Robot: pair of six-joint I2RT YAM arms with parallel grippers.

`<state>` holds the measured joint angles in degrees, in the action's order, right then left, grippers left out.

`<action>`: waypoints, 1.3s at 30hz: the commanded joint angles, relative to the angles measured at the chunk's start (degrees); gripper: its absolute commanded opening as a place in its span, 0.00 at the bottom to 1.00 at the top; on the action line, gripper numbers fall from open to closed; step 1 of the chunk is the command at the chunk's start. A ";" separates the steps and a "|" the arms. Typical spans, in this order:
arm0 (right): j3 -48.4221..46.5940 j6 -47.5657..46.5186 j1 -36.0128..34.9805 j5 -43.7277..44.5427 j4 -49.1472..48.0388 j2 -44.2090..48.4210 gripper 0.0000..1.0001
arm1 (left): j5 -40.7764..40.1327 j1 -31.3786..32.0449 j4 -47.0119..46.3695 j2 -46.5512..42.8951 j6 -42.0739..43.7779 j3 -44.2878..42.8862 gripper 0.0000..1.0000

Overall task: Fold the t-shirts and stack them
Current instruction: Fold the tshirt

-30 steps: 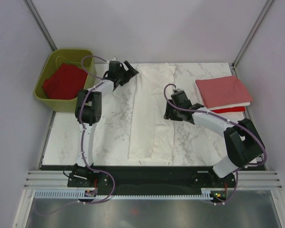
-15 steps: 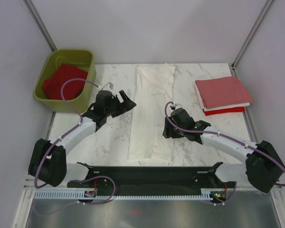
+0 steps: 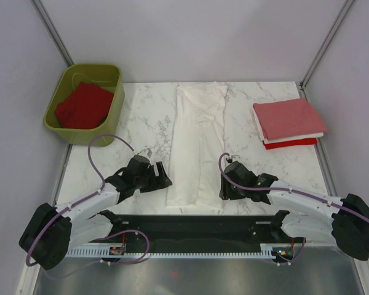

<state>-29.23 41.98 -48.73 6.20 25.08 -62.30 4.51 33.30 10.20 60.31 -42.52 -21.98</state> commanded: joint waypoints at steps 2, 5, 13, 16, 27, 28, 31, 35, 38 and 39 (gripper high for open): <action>0.76 1.27 -1.54 -0.22 -2.32 -1.85 0.50 | 0.15 2.56 0.79 -1.95 -2.30 2.90 0.84; 1.28 1.44 -2.42 -1.18 -3.19 -2.56 0.47 | -0.64 5.72 2.19 -3.79 -3.97 3.87 0.80; 2.16 3.99 -6.28 -1.63 -2.84 -0.54 0.45 | -4.16 9.85 8.43 -10.21 -8.28 4.67 0.74; 2.34 4.69 -7.43 -1.45 -2.93 -1.15 0.45 | -5.73 11.17 11.60 -10.74 -8.89 3.87 0.73; 1.37 5.13 -9.45 -0.75 -4.95 -4.40 0.31 | -4.69 12.93 10.99 -5.82 -9.16 2.47 0.41; 1.37 5.22 -9.54 -0.75 -5.13 -4.67 0.29 | -4.69 13.11 10.38 -6.34 -9.24 2.99 0.40; 1.37 5.22 -9.80 -0.75 -5.22 -4.76 0.20 | -2.59 13.55 8.27 -7.66 -9.77 4.65 0.35; 1.29 4.70 -9.89 -0.66 -5.57 -4.58 0.00 | -0.92 13.98 7.03 -6.97 -9.51 5.28 0.32; 1.20 4.34 -9.89 -0.66 -5.57 -4.49 0.00 | 1.90 14.07 3.62 -5.65 -9.33 6.33 0.32; 1.20 4.43 -9.89 -0.66 -5.57 -4.32 0.00 | 2.08 14.16 2.91 -5.30 -9.33 6.68 0.33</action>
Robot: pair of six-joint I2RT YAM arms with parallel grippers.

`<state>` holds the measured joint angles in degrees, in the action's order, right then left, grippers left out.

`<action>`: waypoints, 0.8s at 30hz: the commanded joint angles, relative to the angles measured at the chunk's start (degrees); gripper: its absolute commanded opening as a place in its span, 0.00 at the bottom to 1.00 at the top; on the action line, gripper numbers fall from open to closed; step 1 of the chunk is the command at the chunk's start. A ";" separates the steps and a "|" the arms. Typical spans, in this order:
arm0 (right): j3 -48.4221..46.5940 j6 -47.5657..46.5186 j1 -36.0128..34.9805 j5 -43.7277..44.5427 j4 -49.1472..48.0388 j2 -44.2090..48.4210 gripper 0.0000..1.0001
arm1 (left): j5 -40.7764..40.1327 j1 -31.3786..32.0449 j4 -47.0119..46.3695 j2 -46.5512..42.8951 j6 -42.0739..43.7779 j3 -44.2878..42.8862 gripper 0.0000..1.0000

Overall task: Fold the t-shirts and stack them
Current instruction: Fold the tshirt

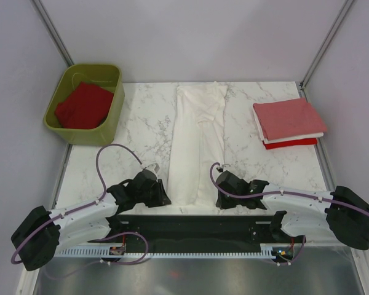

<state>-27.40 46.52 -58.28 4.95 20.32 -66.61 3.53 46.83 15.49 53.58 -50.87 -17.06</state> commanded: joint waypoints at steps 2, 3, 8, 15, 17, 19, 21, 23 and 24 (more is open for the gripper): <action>-0.55 -0.03 -0.34 0.76 -0.89 0.51 0.00 | 3.06 0.72 -3.61 3.27 -0.98 1.68 0.34; -0.64 -0.03 -0.25 0.76 -0.81 0.69 0.00 | 3.41 0.72 -4.32 3.98 -0.81 1.77 0.34; -0.99 -0.12 -0.34 1.28 -0.81 1.48 0.00 | 3.95 1.25 -6.79 5.14 -0.55 1.86 0.02; -5.11 -0.38 -0.34 5.84 1.21 3.50 0.00 | 3.33 1.16 -2.31 0.83 0.68 -3.66 0.02; -7.92 -0.55 -0.34 8.83 3.93 4.12 0.00 | 2.10 0.99 0.41 0.38 1.65 -5.96 0.02; -11.25 -1.17 0.18 12.79 6.47 4.30 0.00 | 1.13 0.20 2.17 1.25 2.70 -9.65 0.02; -14.59 -2.39 1.67 14.81 7.71 3.42 0.00 | 1.13 -0.86 2.97 2.66 3.50 -13.67 0.02; -16.63 -3.36 3.34 15.17 8.33 2.28 0.00 | 1.30 -2.35 3.32 5.72 3.94 -16.41 0.02; -17.68 -4.24 5.44 15.26 8.60 0.88 0.00 | 1.57 -2.88 3.41 7.05 4.11 -19.12 0.02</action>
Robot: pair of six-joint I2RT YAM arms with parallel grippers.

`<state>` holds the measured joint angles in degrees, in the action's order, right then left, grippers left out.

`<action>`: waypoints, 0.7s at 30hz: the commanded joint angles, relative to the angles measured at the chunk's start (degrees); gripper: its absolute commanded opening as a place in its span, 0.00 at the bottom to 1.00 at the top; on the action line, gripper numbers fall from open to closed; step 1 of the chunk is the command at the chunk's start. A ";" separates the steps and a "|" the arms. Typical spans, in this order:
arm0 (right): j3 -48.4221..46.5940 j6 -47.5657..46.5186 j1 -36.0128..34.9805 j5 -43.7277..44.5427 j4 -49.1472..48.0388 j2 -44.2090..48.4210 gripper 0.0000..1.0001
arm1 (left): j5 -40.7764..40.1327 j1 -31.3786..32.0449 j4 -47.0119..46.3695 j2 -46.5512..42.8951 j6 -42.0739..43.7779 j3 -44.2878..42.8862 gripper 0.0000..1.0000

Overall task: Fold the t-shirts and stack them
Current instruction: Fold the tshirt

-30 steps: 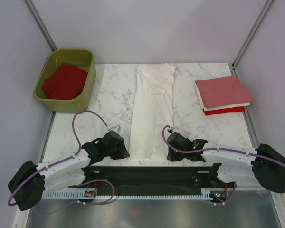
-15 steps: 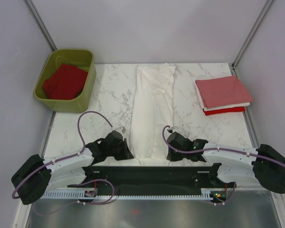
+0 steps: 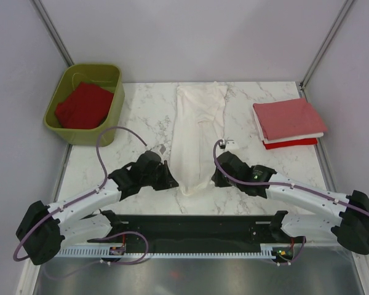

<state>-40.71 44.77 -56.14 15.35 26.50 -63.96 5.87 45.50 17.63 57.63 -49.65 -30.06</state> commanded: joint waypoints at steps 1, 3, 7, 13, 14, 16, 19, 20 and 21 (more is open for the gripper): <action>-6.12 -3.02 4.27 5.12 2.59 -2.47 0.00 | -0.94 -2.42 1.18 4.06 3.33 -7.54 0.02; -7.97 -4.16 7.17 5.04 2.59 -4.84 0.00 | -0.95 -3.57 1.18 7.75 3.85 -11.58 0.02; -14.21 -7.59 12.01 5.21 2.42 -10.38 0.00 | -0.07 -9.09 0.66 14.25 5.52 -17.82 0.02; -22.74 -9.44 17.73 6.00 1.10 -19.96 0.00 | 3.00 -16.56 -2.86 25.77 6.76 -25.39 0.02; -23.79 -9.70 18.34 6.09 1.10 -21.28 0.00 | 3.53 -17.36 -3.38 27.52 6.76 -26.35 0.02; -27.13 -9.88 20.45 5.39 1.01 -25.41 0.00 | 5.20 -19.39 -5.40 31.66 6.93 -28.99 0.02; -30.47 -9.27 23.61 3.46 -0.21 -30.24 0.00 | 6.61 -20.71 -8.47 36.66 7.63 -32.59 0.02; -30.92 -9.09 24.40 2.58 -0.92 -31.82 0.00 | 6.61 -20.88 -8.92 37.72 7.72 -34.43 0.02; -31.36 -9.00 25.98 1.53 -1.62 -32.79 0.00 | 6.70 -21.15 -8.93 38.95 7.81 -35.58 0.02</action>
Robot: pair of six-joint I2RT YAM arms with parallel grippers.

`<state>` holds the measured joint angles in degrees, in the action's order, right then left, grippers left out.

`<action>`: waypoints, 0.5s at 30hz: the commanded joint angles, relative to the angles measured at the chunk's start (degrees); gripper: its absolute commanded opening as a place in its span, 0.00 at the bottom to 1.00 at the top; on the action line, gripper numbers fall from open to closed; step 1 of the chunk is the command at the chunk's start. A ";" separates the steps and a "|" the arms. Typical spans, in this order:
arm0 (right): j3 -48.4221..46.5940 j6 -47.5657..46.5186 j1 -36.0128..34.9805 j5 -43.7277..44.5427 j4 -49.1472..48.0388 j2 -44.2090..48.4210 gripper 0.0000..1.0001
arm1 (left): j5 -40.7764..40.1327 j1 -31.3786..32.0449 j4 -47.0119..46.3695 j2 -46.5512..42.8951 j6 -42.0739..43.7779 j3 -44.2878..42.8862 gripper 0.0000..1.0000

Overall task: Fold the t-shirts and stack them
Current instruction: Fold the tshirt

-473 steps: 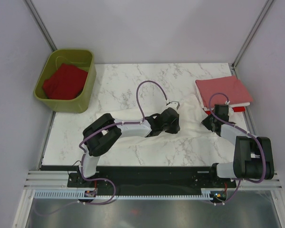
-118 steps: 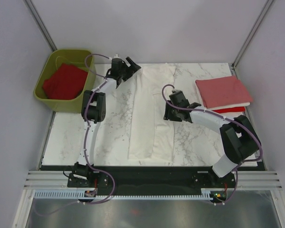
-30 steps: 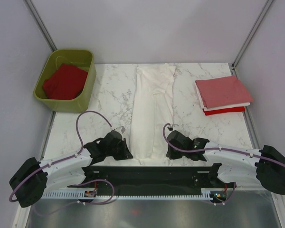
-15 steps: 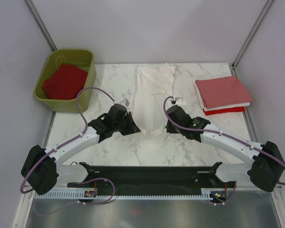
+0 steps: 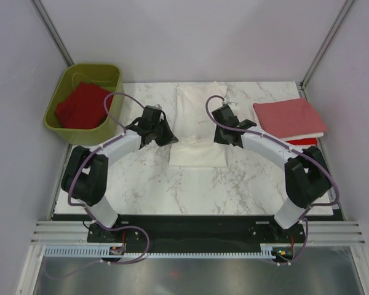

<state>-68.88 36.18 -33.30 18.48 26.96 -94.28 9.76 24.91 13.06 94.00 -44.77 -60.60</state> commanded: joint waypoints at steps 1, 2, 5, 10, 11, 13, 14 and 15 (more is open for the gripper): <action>-4.32 -0.24 3.94 -2.82 -2.70 -3.18 0.00 | 2.81 -0.73 -4.62 3.73 2.94 -5.93 0.02; -5.03 -0.24 4.55 -3.27 -2.79 -5.10 0.00 | 3.16 -0.91 -4.80 5.74 2.94 -7.76 0.02; -7.31 -0.67 7.10 -5.12 -2.97 -7.92 0.00 | 4.04 -1.26 -5.15 9.00 2.50 -10.75 0.02; -9.51 -1.64 9.92 -8.02 -5.07 -10.48 0.00 | 4.74 -2.49 -6.64 11.47 1.71 -12.35 0.02; -9.78 -1.64 10.09 -8.28 -5.34 -10.92 0.00 | 4.83 -2.67 -6.99 11.65 1.62 -12.52 0.02; -10.66 -1.99 10.62 -8.63 -5.95 -11.19 0.00 | 4.92 -3.54 -7.70 11.91 1.10 -12.44 0.02; -11.01 -2.43 10.71 -9.07 -6.13 -11.45 0.00 | 5.01 -3.90 -8.31 11.91 1.01 -12.09 0.02; -11.36 -2.70 10.80 -9.42 -6.30 -11.80 0.00 | 4.92 -4.07 -8.75 11.91 1.00 -12.09 0.02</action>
<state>-76.90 35.07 -22.83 10.66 23.51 -105.51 13.13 22.02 7.94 105.62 -44.47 -70.94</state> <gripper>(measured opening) 0.026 0.028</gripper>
